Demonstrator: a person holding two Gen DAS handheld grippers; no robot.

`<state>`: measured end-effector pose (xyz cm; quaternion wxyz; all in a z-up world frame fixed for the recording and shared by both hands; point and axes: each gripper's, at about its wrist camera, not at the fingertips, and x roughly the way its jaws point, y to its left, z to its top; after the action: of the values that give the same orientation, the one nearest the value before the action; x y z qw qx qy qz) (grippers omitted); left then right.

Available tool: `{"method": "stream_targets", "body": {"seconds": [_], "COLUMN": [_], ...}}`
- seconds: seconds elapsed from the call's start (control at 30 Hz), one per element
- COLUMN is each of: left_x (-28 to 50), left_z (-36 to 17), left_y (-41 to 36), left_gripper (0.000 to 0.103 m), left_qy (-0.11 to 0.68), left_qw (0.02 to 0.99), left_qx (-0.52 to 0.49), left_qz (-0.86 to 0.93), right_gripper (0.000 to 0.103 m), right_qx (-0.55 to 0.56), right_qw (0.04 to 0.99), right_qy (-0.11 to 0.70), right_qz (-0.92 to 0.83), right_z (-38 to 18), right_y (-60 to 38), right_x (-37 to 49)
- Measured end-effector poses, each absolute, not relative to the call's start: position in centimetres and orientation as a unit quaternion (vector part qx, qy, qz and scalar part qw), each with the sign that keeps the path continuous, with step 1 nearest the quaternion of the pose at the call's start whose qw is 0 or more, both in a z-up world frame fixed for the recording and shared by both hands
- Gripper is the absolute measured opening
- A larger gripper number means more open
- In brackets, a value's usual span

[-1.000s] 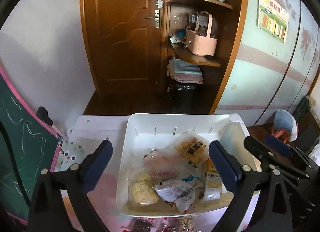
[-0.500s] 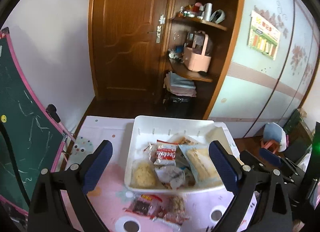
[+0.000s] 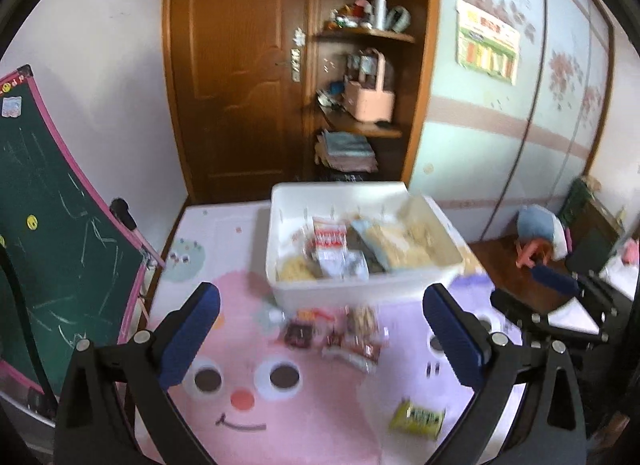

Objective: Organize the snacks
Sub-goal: 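Move both tools back over the remaining snacks, then grasp the green pastry pack with right gripper while left grasps the nut bag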

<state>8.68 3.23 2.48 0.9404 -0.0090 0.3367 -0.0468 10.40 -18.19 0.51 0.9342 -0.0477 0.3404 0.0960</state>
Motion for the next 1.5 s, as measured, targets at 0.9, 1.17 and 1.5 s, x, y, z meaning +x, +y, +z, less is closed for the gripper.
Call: {"method": "stream_targets", "body": {"seconds": [0.9,1.17,1.5], "left_x": [7.5,8.8,13.1], "left_z": [-14.7,-15.2,-14.5], "left_y": [2.4,1.8,-0.7], "left_gripper": [0.101,0.101,0.101], "left_qy": [0.505,0.510,0.493], "left_qw": [0.859,0.856,0.865], "left_qx": [0.004,0.005,0.009], "left_qz": [-0.080,-0.083,-0.090], "right_gripper": [0.067,0.043,0.037], "right_qx": [-0.108,-0.107,-0.062], "right_qw": [0.823,0.821,0.842], "right_qy": [0.533,0.530,0.520], "right_qz": [0.166,0.181,0.128], "right_z": [-17.6,-18.2,-18.3], "right_y": [-16.4,-16.0,-18.3], "right_x": [8.2,8.8,12.3]}}
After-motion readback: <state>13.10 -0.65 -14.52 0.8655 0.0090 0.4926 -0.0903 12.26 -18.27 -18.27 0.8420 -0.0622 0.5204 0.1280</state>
